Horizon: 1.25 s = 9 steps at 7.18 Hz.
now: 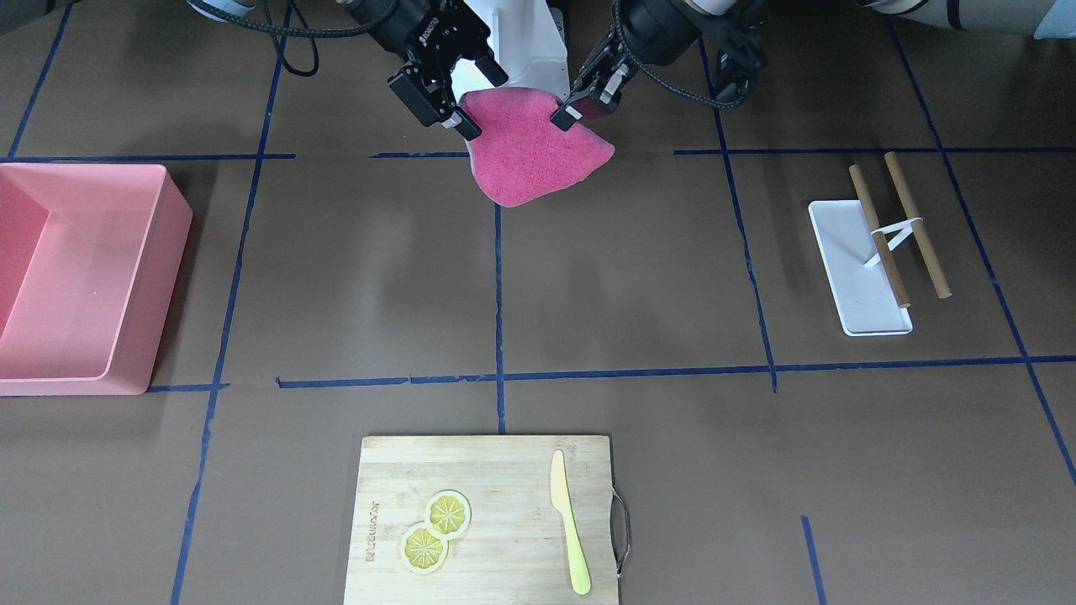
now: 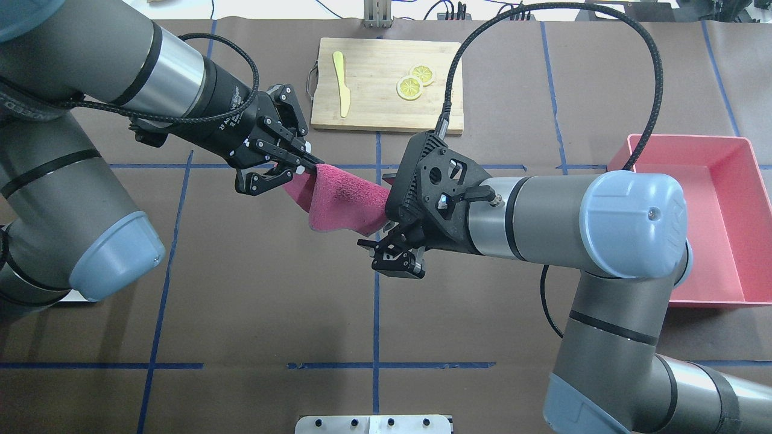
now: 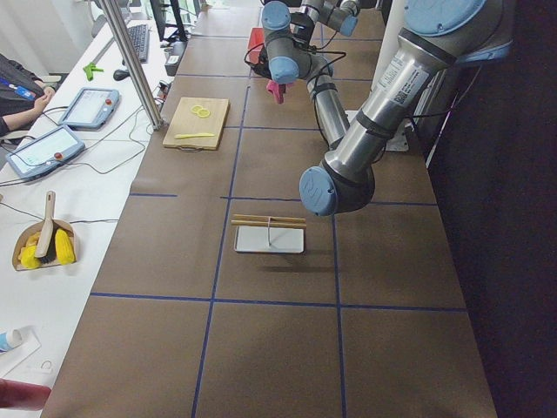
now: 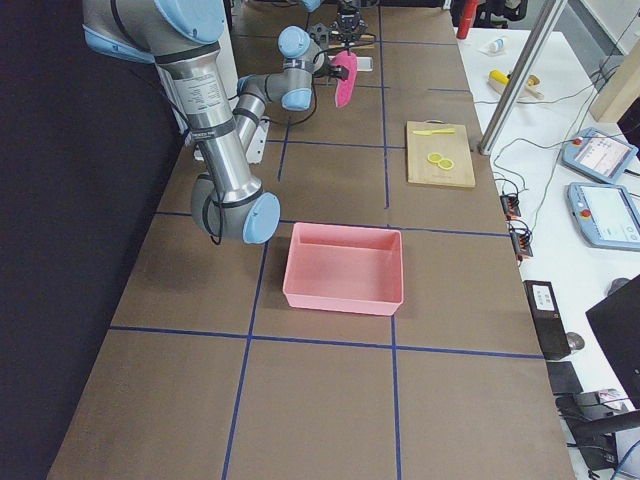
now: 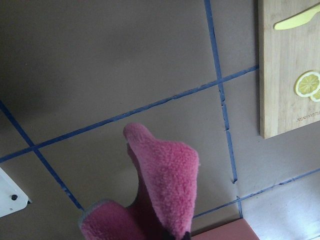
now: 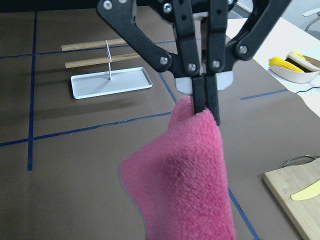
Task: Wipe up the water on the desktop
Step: 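Grasp the towel's hanging corner with the right gripper while the left gripper releases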
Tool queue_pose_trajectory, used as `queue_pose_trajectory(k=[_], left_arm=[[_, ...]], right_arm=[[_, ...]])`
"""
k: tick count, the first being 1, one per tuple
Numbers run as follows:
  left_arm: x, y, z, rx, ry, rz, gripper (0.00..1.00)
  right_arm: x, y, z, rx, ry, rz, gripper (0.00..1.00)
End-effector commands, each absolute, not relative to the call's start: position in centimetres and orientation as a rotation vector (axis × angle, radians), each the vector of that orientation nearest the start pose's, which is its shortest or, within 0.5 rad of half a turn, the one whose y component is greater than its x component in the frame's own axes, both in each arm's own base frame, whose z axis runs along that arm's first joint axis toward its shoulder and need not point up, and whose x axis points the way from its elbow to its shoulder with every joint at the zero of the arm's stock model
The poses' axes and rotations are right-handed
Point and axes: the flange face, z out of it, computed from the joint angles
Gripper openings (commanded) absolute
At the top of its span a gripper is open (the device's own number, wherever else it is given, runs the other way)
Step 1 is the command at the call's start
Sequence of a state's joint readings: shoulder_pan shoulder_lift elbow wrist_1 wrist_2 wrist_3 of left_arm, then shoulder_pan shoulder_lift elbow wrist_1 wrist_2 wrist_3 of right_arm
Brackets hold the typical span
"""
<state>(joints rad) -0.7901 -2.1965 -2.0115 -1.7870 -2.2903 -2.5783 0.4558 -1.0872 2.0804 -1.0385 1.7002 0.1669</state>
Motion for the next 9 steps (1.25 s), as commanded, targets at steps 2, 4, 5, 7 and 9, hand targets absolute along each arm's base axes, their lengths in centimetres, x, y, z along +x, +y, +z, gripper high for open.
queue_pose_trajectory(k=[2,4,5,7,9], left_arm=[[33.03,-42.84,8.73,-0.778,1.228,-1.024,0.11],[33.03,-42.84,8.73,-0.777,1.228,-1.022,0.14],[32.97,-42.76,8.85,-0.763,1.249,-0.994,0.57],[32.85,-42.62,8.91,-0.715,1.285,-0.925,1.0],[32.59,-42.52,9.14,-0.664,1.301,-0.862,1.0]], right_arm=[[-40.76,-33.37,11.3,1.203,-1.045,-0.838,0.0],[-40.65,-33.39,11.31,1.204,-1.047,-0.836,0.0],[-40.58,-33.37,11.19,1.207,-1.048,-0.835,0.0],[-40.61,-33.46,11.33,1.203,-1.045,-0.835,0.0],[-40.58,-33.78,11.95,1.183,-1.028,-0.835,0.0]])
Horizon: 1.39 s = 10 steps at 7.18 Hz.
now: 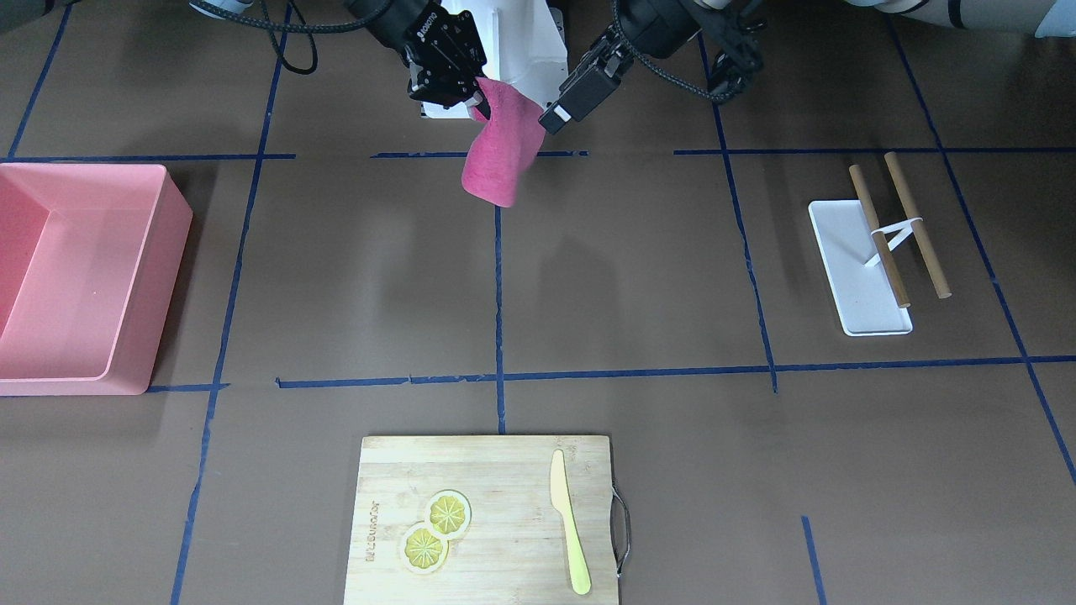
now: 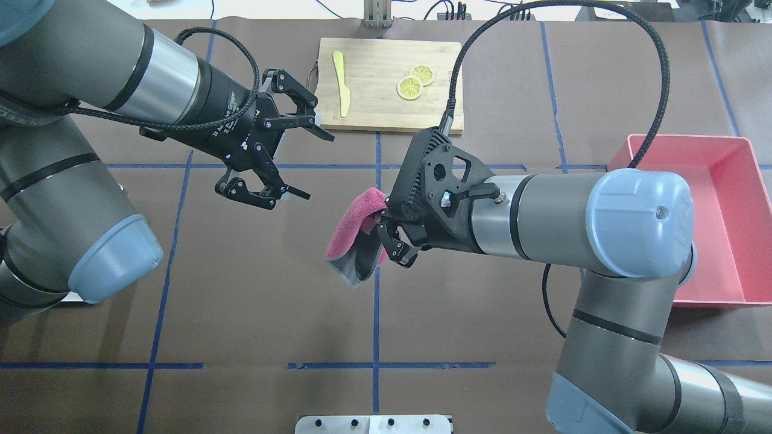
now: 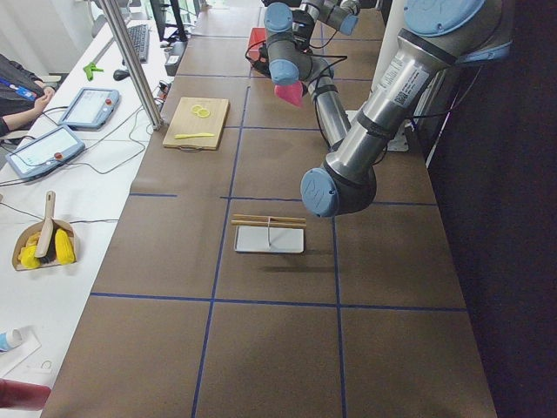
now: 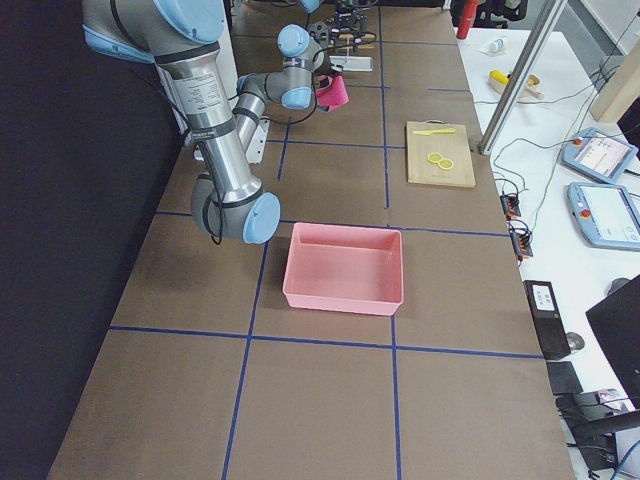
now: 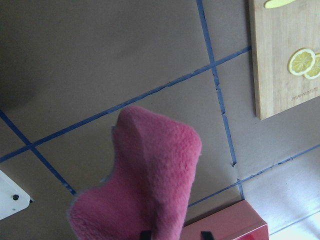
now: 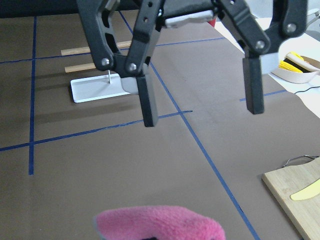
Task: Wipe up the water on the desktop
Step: 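Lower the towel to the table with the right gripper while the left arm withdraws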
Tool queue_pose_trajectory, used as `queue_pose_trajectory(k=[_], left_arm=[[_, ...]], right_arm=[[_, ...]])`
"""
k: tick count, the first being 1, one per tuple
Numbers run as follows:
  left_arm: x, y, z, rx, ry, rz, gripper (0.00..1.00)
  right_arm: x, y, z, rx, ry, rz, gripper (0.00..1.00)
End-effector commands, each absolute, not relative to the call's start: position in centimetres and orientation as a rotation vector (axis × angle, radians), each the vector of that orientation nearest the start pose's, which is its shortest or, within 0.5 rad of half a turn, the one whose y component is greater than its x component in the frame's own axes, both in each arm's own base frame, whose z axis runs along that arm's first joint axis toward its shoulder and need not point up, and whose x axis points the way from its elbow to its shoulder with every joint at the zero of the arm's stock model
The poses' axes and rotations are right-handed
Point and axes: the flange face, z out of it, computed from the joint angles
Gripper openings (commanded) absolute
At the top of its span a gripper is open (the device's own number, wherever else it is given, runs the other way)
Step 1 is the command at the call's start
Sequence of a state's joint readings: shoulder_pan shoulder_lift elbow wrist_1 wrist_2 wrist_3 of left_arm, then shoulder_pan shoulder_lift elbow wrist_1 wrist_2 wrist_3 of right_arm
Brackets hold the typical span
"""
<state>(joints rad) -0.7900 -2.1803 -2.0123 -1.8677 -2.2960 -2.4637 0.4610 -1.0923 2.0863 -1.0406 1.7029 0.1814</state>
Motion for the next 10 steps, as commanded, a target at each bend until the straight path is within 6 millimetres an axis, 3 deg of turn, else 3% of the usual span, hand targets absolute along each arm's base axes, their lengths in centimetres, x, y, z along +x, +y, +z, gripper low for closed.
queue_pose_trajectory(k=[1,4,6,9,10], left_arm=[[32.4,-42.4,10.1,-0.629,1.3,-0.824,1.0],[29.0,-42.6,16.8,-0.334,1.287,-0.571,1.0],[27.2,-43.8,21.9,-0.127,1.194,-0.338,1.0],[19.2,-47.6,29.7,0.117,0.93,0.041,1.0],[15.3,-48.2,34.1,0.163,0.814,0.181,1.0]], right_arm=[[-40.8,-34.2,12.5,1.138,-1.0,-0.829,0.0],[-40.8,-36.9,15.4,0.739,-0.981,-0.481,0.0],[-40.2,-38.5,17.2,0.589,-0.875,-0.406,0.0],[-39.1,-39.5,18.5,0.486,-0.805,-0.391,0.0],[-38.5,-39.9,18.5,0.461,-0.815,-0.389,0.0]])
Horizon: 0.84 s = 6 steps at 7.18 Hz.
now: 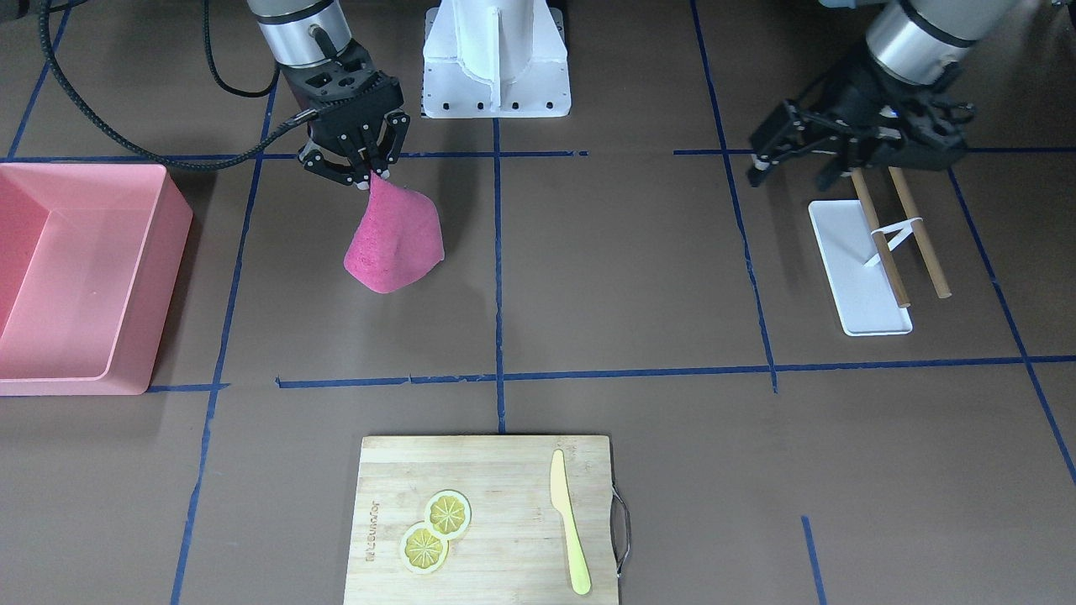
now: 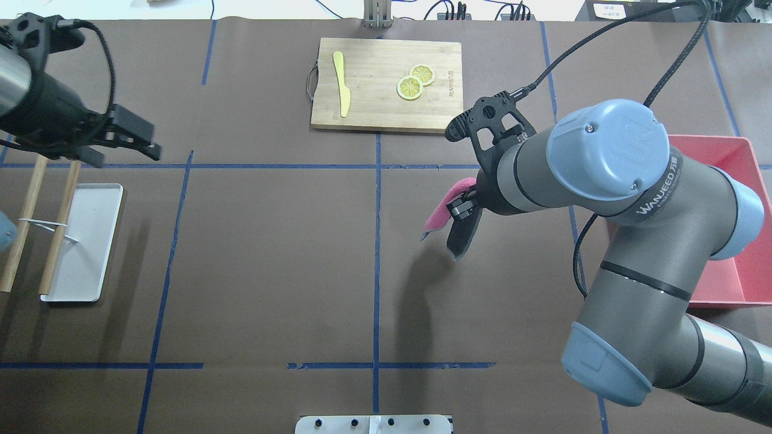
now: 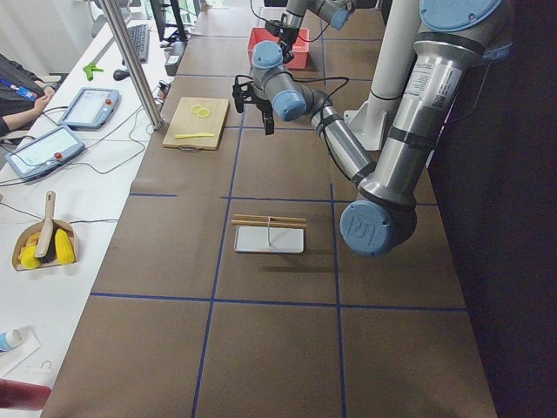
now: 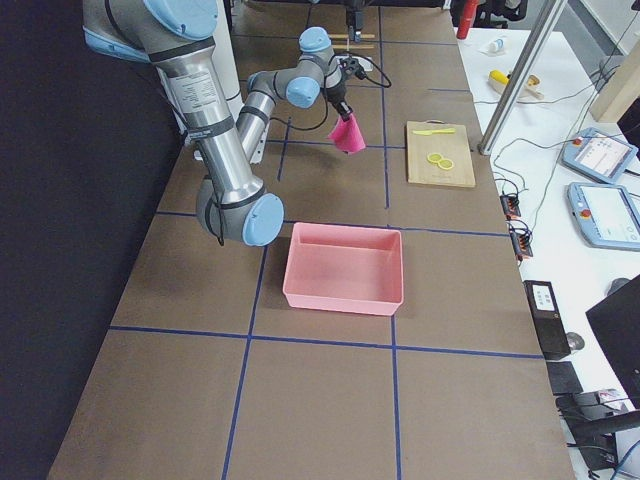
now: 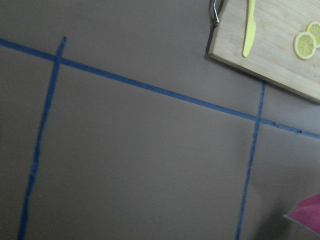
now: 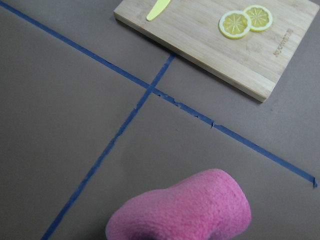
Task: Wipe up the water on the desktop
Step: 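Lower the towel to the table with the right gripper while the left arm withdraws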
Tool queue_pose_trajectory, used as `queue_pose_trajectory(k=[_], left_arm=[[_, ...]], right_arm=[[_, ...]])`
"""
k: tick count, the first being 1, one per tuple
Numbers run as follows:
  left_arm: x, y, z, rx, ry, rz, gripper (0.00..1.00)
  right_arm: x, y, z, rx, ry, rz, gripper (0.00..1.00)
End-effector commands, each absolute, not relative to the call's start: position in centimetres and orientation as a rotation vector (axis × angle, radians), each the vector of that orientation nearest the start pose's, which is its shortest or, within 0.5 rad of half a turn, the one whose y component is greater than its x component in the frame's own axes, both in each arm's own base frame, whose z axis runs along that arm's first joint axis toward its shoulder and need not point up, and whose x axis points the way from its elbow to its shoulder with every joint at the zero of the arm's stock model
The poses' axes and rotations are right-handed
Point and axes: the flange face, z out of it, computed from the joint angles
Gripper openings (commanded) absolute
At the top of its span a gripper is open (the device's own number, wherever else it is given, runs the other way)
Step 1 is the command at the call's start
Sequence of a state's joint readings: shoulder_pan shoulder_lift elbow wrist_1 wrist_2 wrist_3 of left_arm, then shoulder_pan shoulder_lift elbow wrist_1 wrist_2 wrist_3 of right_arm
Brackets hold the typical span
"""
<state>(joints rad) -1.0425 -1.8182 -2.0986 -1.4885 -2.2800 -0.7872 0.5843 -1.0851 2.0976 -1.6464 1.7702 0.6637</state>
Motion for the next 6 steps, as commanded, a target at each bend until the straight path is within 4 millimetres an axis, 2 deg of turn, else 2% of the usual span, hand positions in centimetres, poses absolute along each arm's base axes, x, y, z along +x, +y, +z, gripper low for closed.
queue_pose_trajectory(k=[1,2,4,5,6], left_arm=[[11.7,-48.3,38.4,0.174,0.741,0.269,1.0],[6.9,-48.0,43.7,0.152,0.7,0.281,1.0],[-0.6,-47.9,54.3,0.085,0.675,0.308,1.0],[-4.1,-48.0,58.9,0.045,0.676,0.286,1.0],[-6.9,-47.5,62.6,0.04,0.688,0.297,1.0]], right_arm=[[-38.2,-40.2,18.9,0.409,-0.806,-0.387,0.0],[-38.0,-40.5,19.1,0.36,-0.794,-0.334,0.0],[-38.6,-40.5,19.7,0.25,-0.806,-0.158,0.0],[-39.8,-40.7,20.7,0.182,-0.811,-0.14,0.0],[-40.6,-40.6,21.2,0.146,-0.811,-0.097,0.0]])
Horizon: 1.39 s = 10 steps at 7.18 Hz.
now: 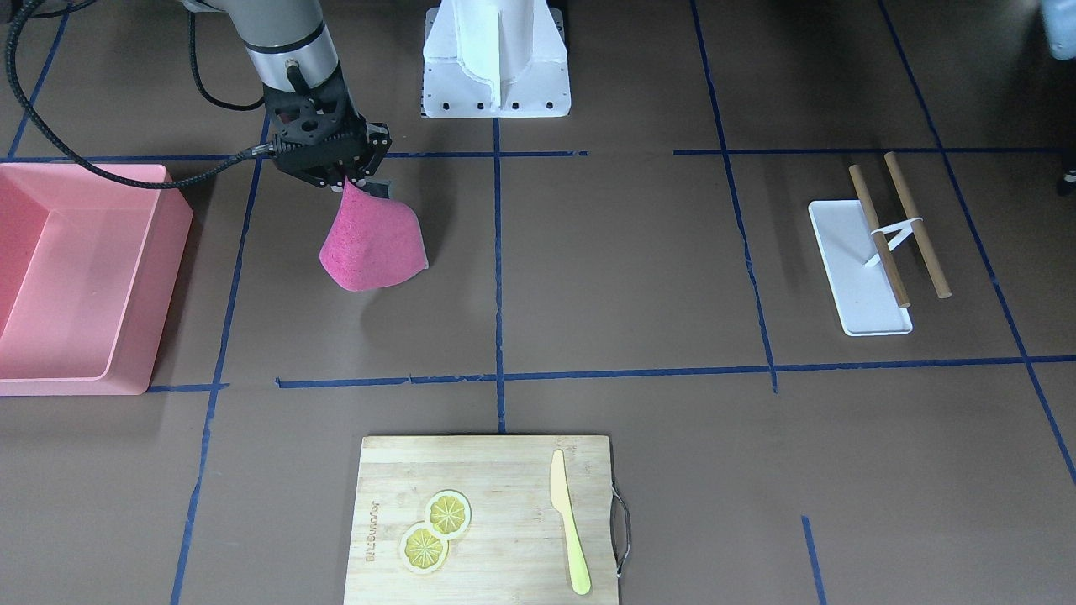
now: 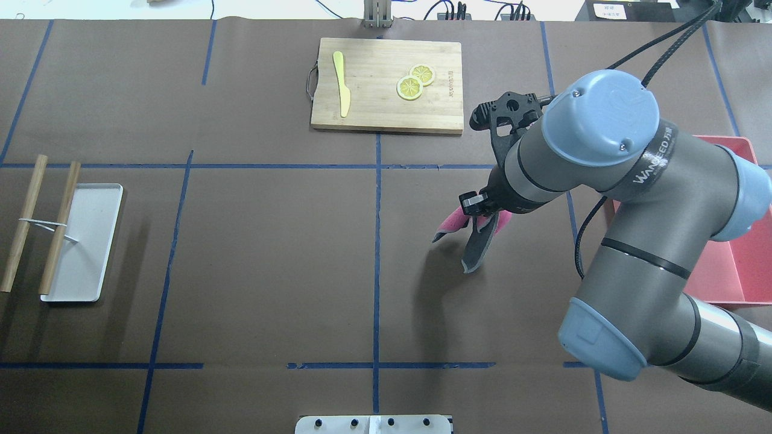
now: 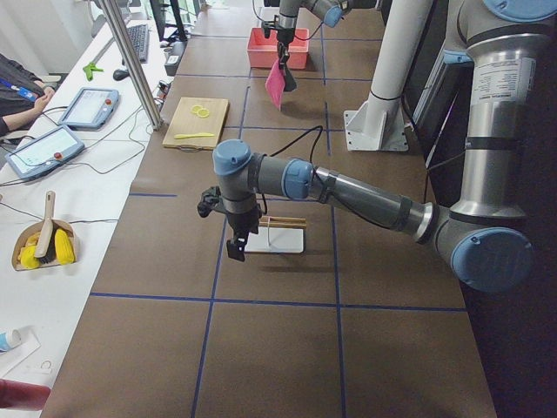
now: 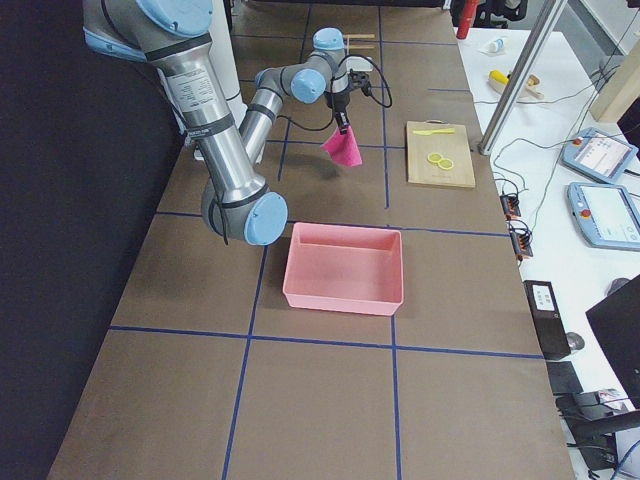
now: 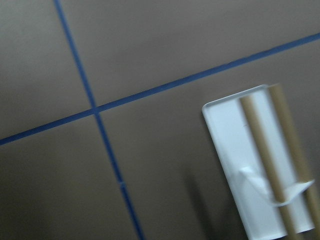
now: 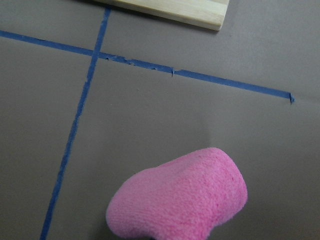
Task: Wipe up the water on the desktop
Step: 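Wipe the towel back and forth across the table center with the right gripper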
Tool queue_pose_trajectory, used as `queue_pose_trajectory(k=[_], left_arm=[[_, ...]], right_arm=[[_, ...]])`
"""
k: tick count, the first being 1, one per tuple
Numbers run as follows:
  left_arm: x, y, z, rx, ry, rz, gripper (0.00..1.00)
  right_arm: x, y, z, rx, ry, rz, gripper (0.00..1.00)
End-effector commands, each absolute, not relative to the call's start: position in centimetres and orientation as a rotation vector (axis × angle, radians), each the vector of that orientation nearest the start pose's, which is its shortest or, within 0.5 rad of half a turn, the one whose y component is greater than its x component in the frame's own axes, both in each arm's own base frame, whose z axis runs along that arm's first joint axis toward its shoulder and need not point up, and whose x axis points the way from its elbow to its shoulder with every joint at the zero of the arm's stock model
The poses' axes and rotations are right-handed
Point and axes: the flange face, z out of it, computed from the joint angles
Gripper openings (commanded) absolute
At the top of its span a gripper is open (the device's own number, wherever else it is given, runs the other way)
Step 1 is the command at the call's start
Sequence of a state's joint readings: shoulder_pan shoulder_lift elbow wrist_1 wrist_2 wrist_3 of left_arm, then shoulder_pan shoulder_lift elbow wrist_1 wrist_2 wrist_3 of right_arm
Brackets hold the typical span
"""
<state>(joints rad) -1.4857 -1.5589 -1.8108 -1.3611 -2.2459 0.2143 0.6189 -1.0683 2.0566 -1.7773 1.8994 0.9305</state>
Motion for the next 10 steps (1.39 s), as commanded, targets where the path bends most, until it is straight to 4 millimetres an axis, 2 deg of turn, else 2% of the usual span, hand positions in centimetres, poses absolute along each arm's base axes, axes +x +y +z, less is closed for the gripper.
queue_pose_trajectory(k=[1,2,3,5,6,9,10], left_arm=[[-8.2,-46.7,64.9,0.045,0.753,0.279,1.0],[-8.3,-45.3,67.0,0.043,0.779,0.27,1.0],[-8.7,-44.7,67.5,0.035,0.782,0.249,1.0],[-8.5,-45.1,66.1,0.008,0.777,0.122,1.0],[-8.5,-45.3,65.8,0.018,0.777,0.117,1.0],[-8.0,-45.3,65.3,0.029,0.856,0.112,1.0],[-8.0,-45.3,65.3,0.029,0.857,0.112,1.0]], right_arm=[[-42.9,-39.2,21.9,0.098,-0.801,-0.062,0.0],[-44.6,-38.7,23.0,0.075,-0.776,-0.075,0.0],[-45.7,-39.0,24.1,0.076,-0.758,-0.08,0.0],[-48.3,-40.0,25.5,0.1,-0.806,-0.089,0.0],[-49.9,-39.7,24.8,0.081,-0.81,-0.075,0.0],[-58.5,-39.4,15.4,0.049,-0.857,0.026,0.0],[-59.6,-39.7,14.5,0.042,-0.855,0.034,0.0]])
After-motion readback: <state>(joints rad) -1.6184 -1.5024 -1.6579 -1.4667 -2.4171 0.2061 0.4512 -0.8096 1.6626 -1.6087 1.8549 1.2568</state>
